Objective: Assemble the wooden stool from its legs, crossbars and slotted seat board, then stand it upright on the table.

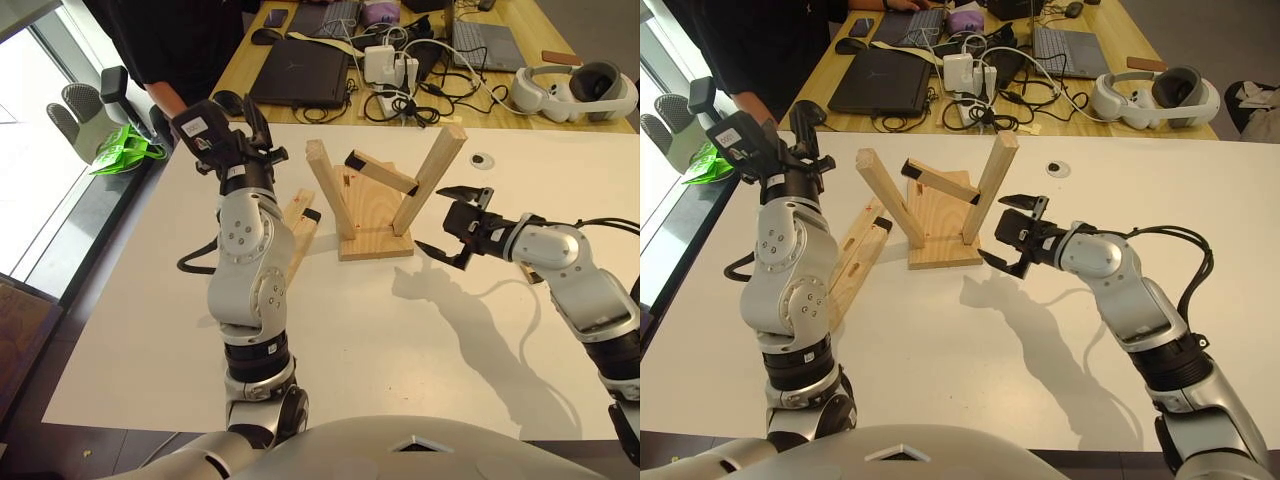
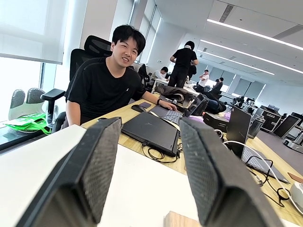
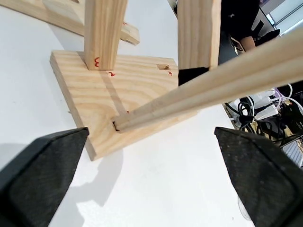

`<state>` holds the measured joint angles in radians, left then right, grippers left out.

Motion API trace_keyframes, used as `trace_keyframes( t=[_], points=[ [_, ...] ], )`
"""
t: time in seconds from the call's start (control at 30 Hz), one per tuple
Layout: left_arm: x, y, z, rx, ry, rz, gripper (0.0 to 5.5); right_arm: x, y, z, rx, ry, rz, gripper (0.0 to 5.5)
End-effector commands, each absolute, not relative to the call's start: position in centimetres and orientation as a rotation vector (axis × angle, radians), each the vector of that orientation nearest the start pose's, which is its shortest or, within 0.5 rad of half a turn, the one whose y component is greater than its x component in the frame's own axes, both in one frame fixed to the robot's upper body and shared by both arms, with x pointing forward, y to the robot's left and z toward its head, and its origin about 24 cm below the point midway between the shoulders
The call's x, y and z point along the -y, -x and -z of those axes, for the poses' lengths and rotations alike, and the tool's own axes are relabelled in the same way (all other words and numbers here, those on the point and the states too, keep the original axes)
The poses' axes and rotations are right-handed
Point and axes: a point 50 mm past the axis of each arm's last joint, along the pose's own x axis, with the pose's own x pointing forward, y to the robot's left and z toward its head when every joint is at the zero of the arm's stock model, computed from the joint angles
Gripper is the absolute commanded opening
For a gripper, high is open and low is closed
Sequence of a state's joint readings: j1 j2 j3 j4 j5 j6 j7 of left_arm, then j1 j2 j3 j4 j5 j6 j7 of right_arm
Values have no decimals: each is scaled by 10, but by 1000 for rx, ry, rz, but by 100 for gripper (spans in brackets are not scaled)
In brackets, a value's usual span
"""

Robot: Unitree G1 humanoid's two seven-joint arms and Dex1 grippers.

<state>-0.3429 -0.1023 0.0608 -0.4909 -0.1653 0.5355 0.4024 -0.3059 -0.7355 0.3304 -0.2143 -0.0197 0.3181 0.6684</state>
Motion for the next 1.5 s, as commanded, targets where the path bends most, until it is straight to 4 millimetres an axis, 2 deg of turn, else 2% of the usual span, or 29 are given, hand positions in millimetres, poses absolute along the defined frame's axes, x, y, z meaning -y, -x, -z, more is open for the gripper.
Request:
trace_keyframes(
  t=[0.03, 0.07, 0.1, 0.2, 0.23, 0.3, 0.4, 0.5, 0.6, 0.7, 0.9, 1.0, 1.23, 1.37, 1.5],
  points=[
    [-134, -276, -180, 207, 309, -243, 224, 173, -283, -120, -159, 895, -844, 494],
    [-134, -276, -180, 206, 309, -243, 224, 171, -282, -120, -155, 890, -863, 494],
    [-134, -276, -180, 204, 310, -243, 224, 162, -273, -121, -151, 804, -947, 494],
    [-134, -275, -178, 197, 309, -245, 224, 132, -224, -139, -152, 455, -1351, 494],
    [-134, -275, -178, 196, 309, -245, 224, 129, -213, -143, -165, 394, -1433, 494],
    [-134, -276, -177, 196, 309, -245, 224, 124, -204, -149, -175, 308, -1500, 494],
    [-134, -276, -176, 190, 312, -246, 224, 106, -222, -147, -125, 234, -1330, 494],
    [-129, -278, -175, 185, 316, -230, 224, 88, -252, -135, -94, 172, -993, 494],
    [-127, -280, -176, 185, 314, -215, 224, 74, -262, -138, -17, 68, -779, 494],
    [-127, -280, -175, 183, 310, -214, 224, 69, -261, -141, 3, 25, -735, 494],
    [-126, -279, -173, 180, 316, -223, 224, 93, -272, -136, -6, 114, -653, 494],
    [-125, -279, -172, 175, 314, -217, 224, 94, -281, -149, 48, 0, -612, 494],
    [-118, -284, -168, 153, 305, -188, 224, 73, -289, -174, 108, -308, -639, 494],
    [-117, -284, -167, 149, 304, -187, 224, 71, -299, -177, 80, -431, -571, 494],
    [-116, -284, -167, 146, 306, -182, 226, 68, -306, -177, 52, -448, -519, 429]
  ],
)
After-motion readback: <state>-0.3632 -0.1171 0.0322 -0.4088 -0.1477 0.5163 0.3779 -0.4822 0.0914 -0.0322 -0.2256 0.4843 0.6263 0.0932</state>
